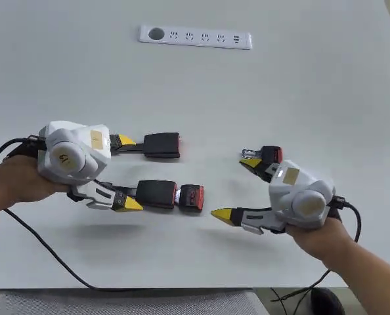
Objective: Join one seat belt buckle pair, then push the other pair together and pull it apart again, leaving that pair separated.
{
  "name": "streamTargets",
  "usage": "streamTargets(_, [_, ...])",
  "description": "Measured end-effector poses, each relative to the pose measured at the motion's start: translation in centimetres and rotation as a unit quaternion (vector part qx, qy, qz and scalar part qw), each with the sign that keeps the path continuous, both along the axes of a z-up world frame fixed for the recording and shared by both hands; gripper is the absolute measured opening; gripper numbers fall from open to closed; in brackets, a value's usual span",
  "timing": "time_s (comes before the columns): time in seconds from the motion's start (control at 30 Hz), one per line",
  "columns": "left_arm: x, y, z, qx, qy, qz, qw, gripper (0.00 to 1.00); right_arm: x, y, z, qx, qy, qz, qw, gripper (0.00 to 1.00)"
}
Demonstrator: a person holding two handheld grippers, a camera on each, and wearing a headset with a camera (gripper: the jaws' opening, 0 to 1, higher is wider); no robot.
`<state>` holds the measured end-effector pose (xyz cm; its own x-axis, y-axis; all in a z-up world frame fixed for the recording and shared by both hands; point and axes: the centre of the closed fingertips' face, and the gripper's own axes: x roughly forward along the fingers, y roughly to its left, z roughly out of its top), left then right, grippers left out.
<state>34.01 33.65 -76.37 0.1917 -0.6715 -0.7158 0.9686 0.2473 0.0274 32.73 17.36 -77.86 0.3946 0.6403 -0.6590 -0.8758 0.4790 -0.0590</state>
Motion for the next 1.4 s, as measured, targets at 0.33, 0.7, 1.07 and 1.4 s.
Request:
streamTargets(0.33, [4.8, -0.2, 0.5, -0.007, -0.034, 0.046, 0.9984, 0.68, 3.1, -3.7, 0.4, 0.000, 0.017, -0.001, 0.9999, 0.71])
streamTargets(0.7, [6.5, -0.9, -2.5, 0.016, 0.001, 0.041, 0.9990, 0.67, 6.1, -8.7, -2.3, -0.033, 0.065, 0.002, 0.9973, 0.67])
streamTargets(1.07, [6.8, -1.3, -4.9, 0.037, 0.034, 0.032, 0.9982, 0.64, 6.3, -8.6, -3.9, -0.025, 0.098, 0.037, 0.9942, 0.64])
streamTargets(1.4, [7.8, -1.9, -6.1, 0.048, 0.034, 0.017, 0.9981, 0.56, 6.2, -8.2, -4.4, -0.035, 0.081, 0.096, 0.9914, 0.50])
